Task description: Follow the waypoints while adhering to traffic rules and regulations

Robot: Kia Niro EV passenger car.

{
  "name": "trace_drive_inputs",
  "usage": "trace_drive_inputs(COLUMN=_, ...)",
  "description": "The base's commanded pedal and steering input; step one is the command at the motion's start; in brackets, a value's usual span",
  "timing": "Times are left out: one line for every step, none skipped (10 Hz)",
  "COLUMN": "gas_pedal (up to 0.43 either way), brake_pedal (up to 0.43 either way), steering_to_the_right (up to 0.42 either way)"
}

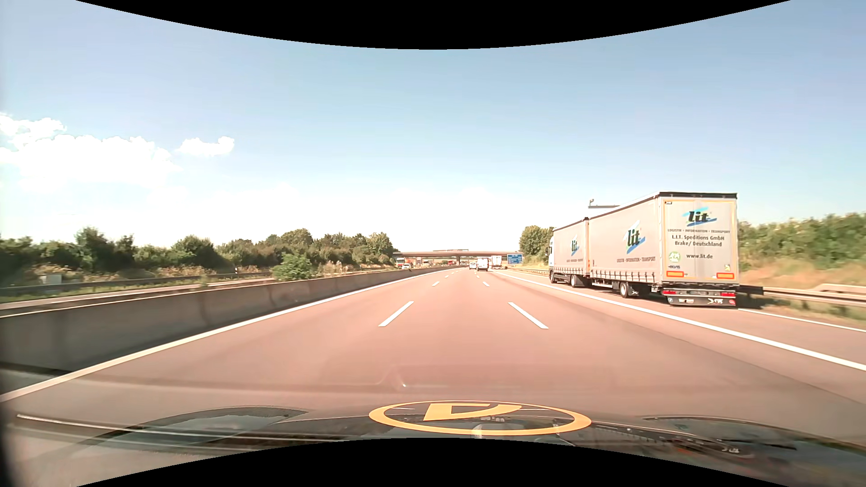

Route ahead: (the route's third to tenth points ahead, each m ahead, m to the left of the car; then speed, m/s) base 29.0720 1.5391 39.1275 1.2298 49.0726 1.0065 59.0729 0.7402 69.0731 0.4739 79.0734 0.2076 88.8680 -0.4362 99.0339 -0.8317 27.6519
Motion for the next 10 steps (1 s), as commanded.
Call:
trace_drive_inputs(gas_pedal=0.209, brake_pedal=0.000, steering_to_the_right=0.002)
trace_drive_inputs(gas_pedal=0.209, brake_pedal=0.000, steering_to_the_right=0.003)
trace_drive_inputs(gas_pedal=0.228, brake_pedal=0.000, steering_to_the_right=0.003)
trace_drive_inputs(gas_pedal=0.240, brake_pedal=0.000, steering_to_the_right=0.002)
trace_drive_inputs(gas_pedal=0.260, brake_pedal=0.000, steering_to_the_right=0.001)
trace_drive_inputs(gas_pedal=0.260, brake_pedal=0.000, steering_to_the_right=0.001)
trace_drive_inputs(gas_pedal=0.280, brake_pedal=0.000, steering_to_the_right=0.001)
trace_drive_inputs(gas_pedal=0.280, brake_pedal=0.000, steering_to_the_right=0.001)
trace_drive_inputs(gas_pedal=0.280, brake_pedal=0.000, steering_to_the_right=0.001)
trace_drive_inputs(gas_pedal=0.280, brake_pedal=0.000, steering_to_the_right=0.001)
